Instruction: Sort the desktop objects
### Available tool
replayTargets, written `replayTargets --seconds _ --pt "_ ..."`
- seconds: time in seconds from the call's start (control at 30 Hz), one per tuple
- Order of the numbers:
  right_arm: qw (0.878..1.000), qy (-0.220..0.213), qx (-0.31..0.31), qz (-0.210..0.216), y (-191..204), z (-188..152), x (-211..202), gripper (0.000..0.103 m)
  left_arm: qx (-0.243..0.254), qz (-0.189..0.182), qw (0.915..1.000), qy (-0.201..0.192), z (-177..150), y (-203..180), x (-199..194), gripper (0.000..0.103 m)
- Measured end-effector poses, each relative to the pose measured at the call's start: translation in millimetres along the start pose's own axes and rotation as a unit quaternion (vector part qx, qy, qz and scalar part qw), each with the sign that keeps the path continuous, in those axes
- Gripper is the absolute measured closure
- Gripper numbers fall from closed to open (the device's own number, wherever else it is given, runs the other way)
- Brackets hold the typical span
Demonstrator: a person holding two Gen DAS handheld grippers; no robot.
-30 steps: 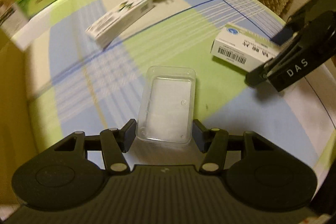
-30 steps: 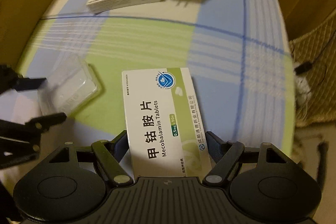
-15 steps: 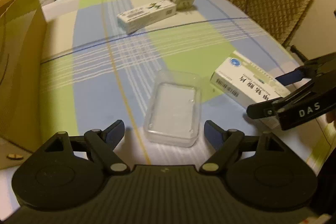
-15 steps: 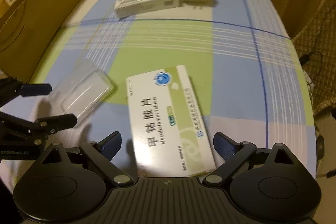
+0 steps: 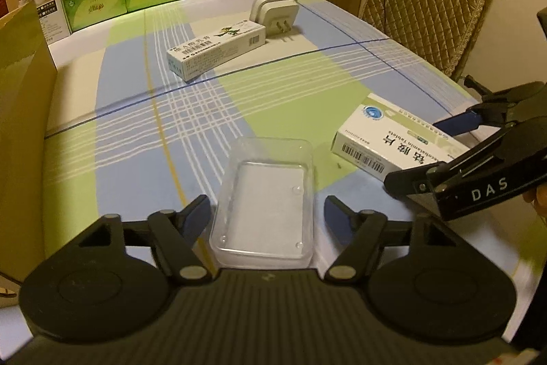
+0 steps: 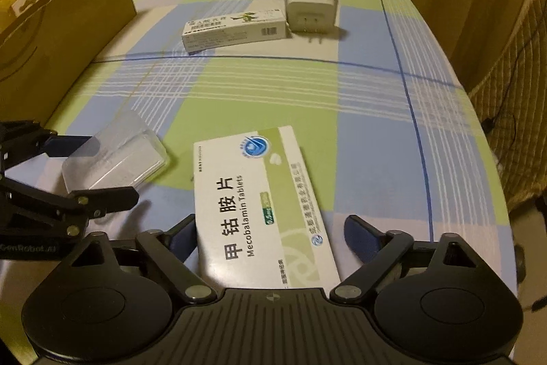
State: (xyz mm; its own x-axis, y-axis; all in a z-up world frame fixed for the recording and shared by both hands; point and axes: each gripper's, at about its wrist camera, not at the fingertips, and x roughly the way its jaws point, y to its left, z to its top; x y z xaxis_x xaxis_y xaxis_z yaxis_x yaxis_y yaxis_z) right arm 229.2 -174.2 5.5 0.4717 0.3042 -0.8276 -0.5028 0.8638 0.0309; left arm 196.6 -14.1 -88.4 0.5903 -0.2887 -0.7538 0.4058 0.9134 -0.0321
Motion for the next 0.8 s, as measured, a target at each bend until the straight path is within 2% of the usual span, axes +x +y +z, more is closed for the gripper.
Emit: replayTargets --seconds 0.1,0.33,0.47,0.8 --pt "1.0 -0.008 -0.016 -0.003 4.7 0.4 -0.1 0.032 -0.009 0.001 1.0 0.002 -0.1 1.2 3.3 0.039" --pt "1.0 -0.01 -0.019 -0.003 5.9 1.4 0.8 0.033 -0.009 0.009 0.9999 0.001 0.2 -2.1 5.3 0.04" --pt "1.0 -0.012 -0.017 0.0 6.2 2.4 0.9 0.034 -0.007 0.014 0.9999 -0.002 0.5 -3.4 5.1 0.05" --pt "0.999 -0.03 0.014 -0.001 0.1 8.8 -5.6 0.034 -0.019 0.017 0.9996 -0.013 2.4 -2.0 -1.3 0.052"
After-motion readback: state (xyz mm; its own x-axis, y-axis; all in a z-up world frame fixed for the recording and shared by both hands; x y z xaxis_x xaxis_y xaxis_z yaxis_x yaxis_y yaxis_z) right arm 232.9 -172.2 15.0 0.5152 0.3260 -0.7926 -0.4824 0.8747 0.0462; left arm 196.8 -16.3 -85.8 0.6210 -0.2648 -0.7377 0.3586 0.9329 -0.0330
